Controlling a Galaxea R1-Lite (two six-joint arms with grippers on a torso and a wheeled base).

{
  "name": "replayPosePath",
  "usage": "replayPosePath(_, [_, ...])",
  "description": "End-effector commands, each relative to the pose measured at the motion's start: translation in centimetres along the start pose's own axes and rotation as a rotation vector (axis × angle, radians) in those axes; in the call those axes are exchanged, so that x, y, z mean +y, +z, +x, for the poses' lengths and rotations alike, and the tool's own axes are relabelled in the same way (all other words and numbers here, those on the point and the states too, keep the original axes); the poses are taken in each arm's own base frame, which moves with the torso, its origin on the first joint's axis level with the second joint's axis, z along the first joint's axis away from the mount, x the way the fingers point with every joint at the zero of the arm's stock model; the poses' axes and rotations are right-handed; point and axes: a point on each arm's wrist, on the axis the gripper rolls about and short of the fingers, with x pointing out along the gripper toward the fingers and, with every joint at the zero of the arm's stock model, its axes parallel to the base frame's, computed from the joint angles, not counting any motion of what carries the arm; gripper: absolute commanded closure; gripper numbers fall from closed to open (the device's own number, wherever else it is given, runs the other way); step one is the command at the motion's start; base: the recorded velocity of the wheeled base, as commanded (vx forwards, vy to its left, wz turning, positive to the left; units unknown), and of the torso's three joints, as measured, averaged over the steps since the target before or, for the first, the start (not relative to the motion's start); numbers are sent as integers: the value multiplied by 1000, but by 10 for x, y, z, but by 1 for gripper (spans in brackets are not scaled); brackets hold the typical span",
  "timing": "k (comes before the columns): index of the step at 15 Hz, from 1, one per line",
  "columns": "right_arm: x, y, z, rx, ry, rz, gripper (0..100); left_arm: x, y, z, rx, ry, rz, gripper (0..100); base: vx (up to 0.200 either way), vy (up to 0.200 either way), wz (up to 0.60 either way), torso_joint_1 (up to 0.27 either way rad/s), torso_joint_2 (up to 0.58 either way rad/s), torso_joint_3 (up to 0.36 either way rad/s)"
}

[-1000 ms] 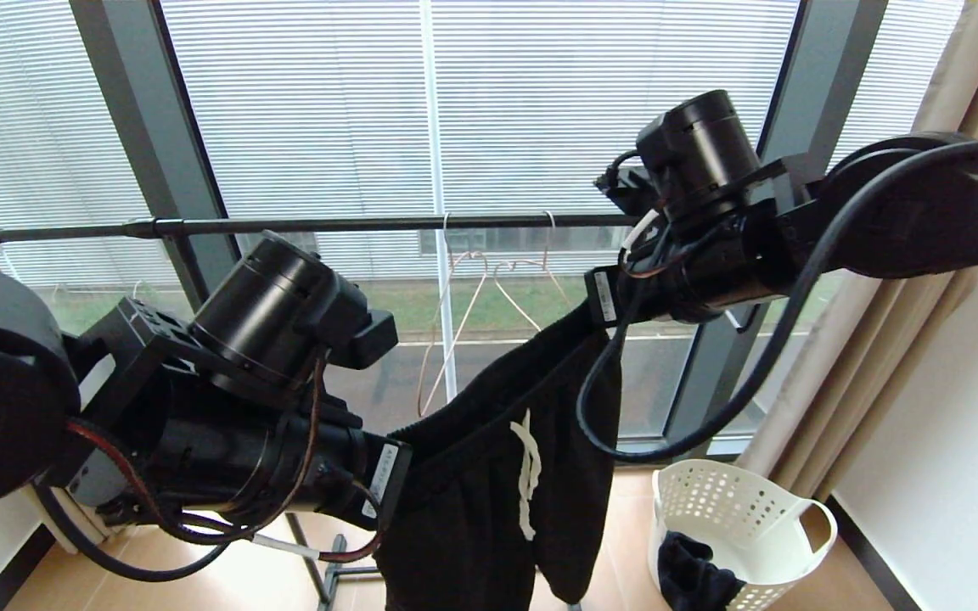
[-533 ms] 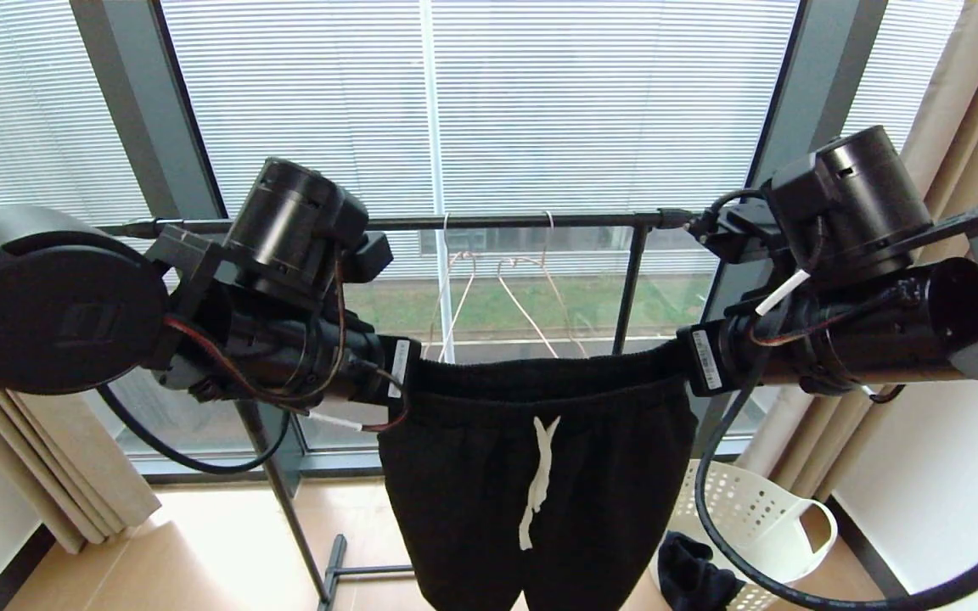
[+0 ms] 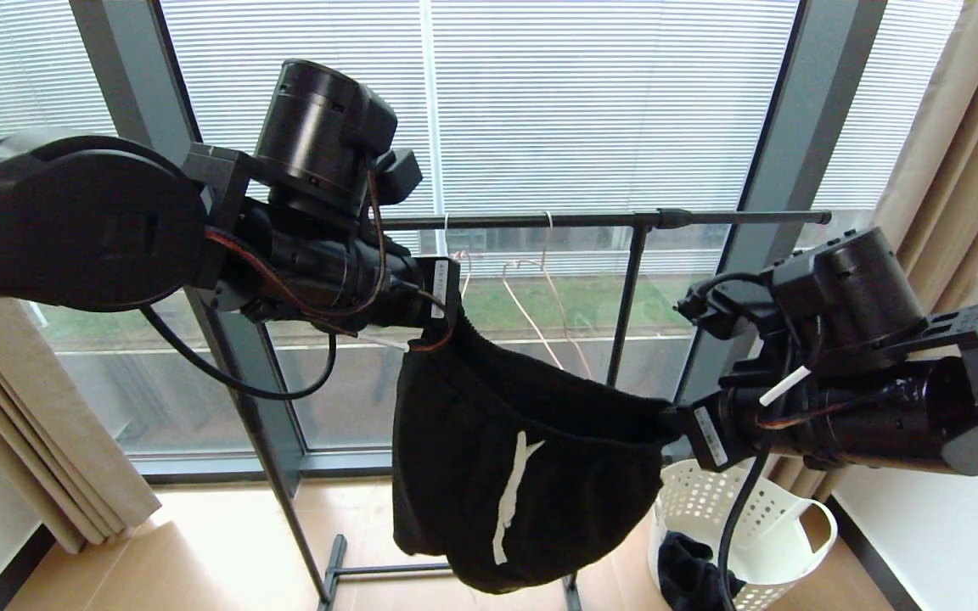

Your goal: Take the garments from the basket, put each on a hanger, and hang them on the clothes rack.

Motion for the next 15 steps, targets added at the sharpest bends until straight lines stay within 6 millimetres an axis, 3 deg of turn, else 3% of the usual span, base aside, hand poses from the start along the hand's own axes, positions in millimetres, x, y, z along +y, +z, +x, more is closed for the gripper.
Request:
replayPosePath(1, [7,-16,6,50,15,-36,0,-8,5,3,-22,0,5,100,0,0,0,0,0,0])
replayPosePath(6, [16,-22,-1,16,146,-78,0,-14,4,2,-32,28,16,100,0,0,0,0,0,0])
replayPosePath(9, [18,3,-31,-209,423,-58,0,-12,-4,4,-5,44,21,100,0,0,0,0,0,0])
replayPosePath(11, [32,18,-33,-258,467,-77,0,-13,-2,2,-12,41,21,100,0,0,0,0,0,0])
replayPosePath(15, [56,24,11,-173,452,-100,0,-20,-5,1,-9,23,37,100,0,0,0,0,0,0])
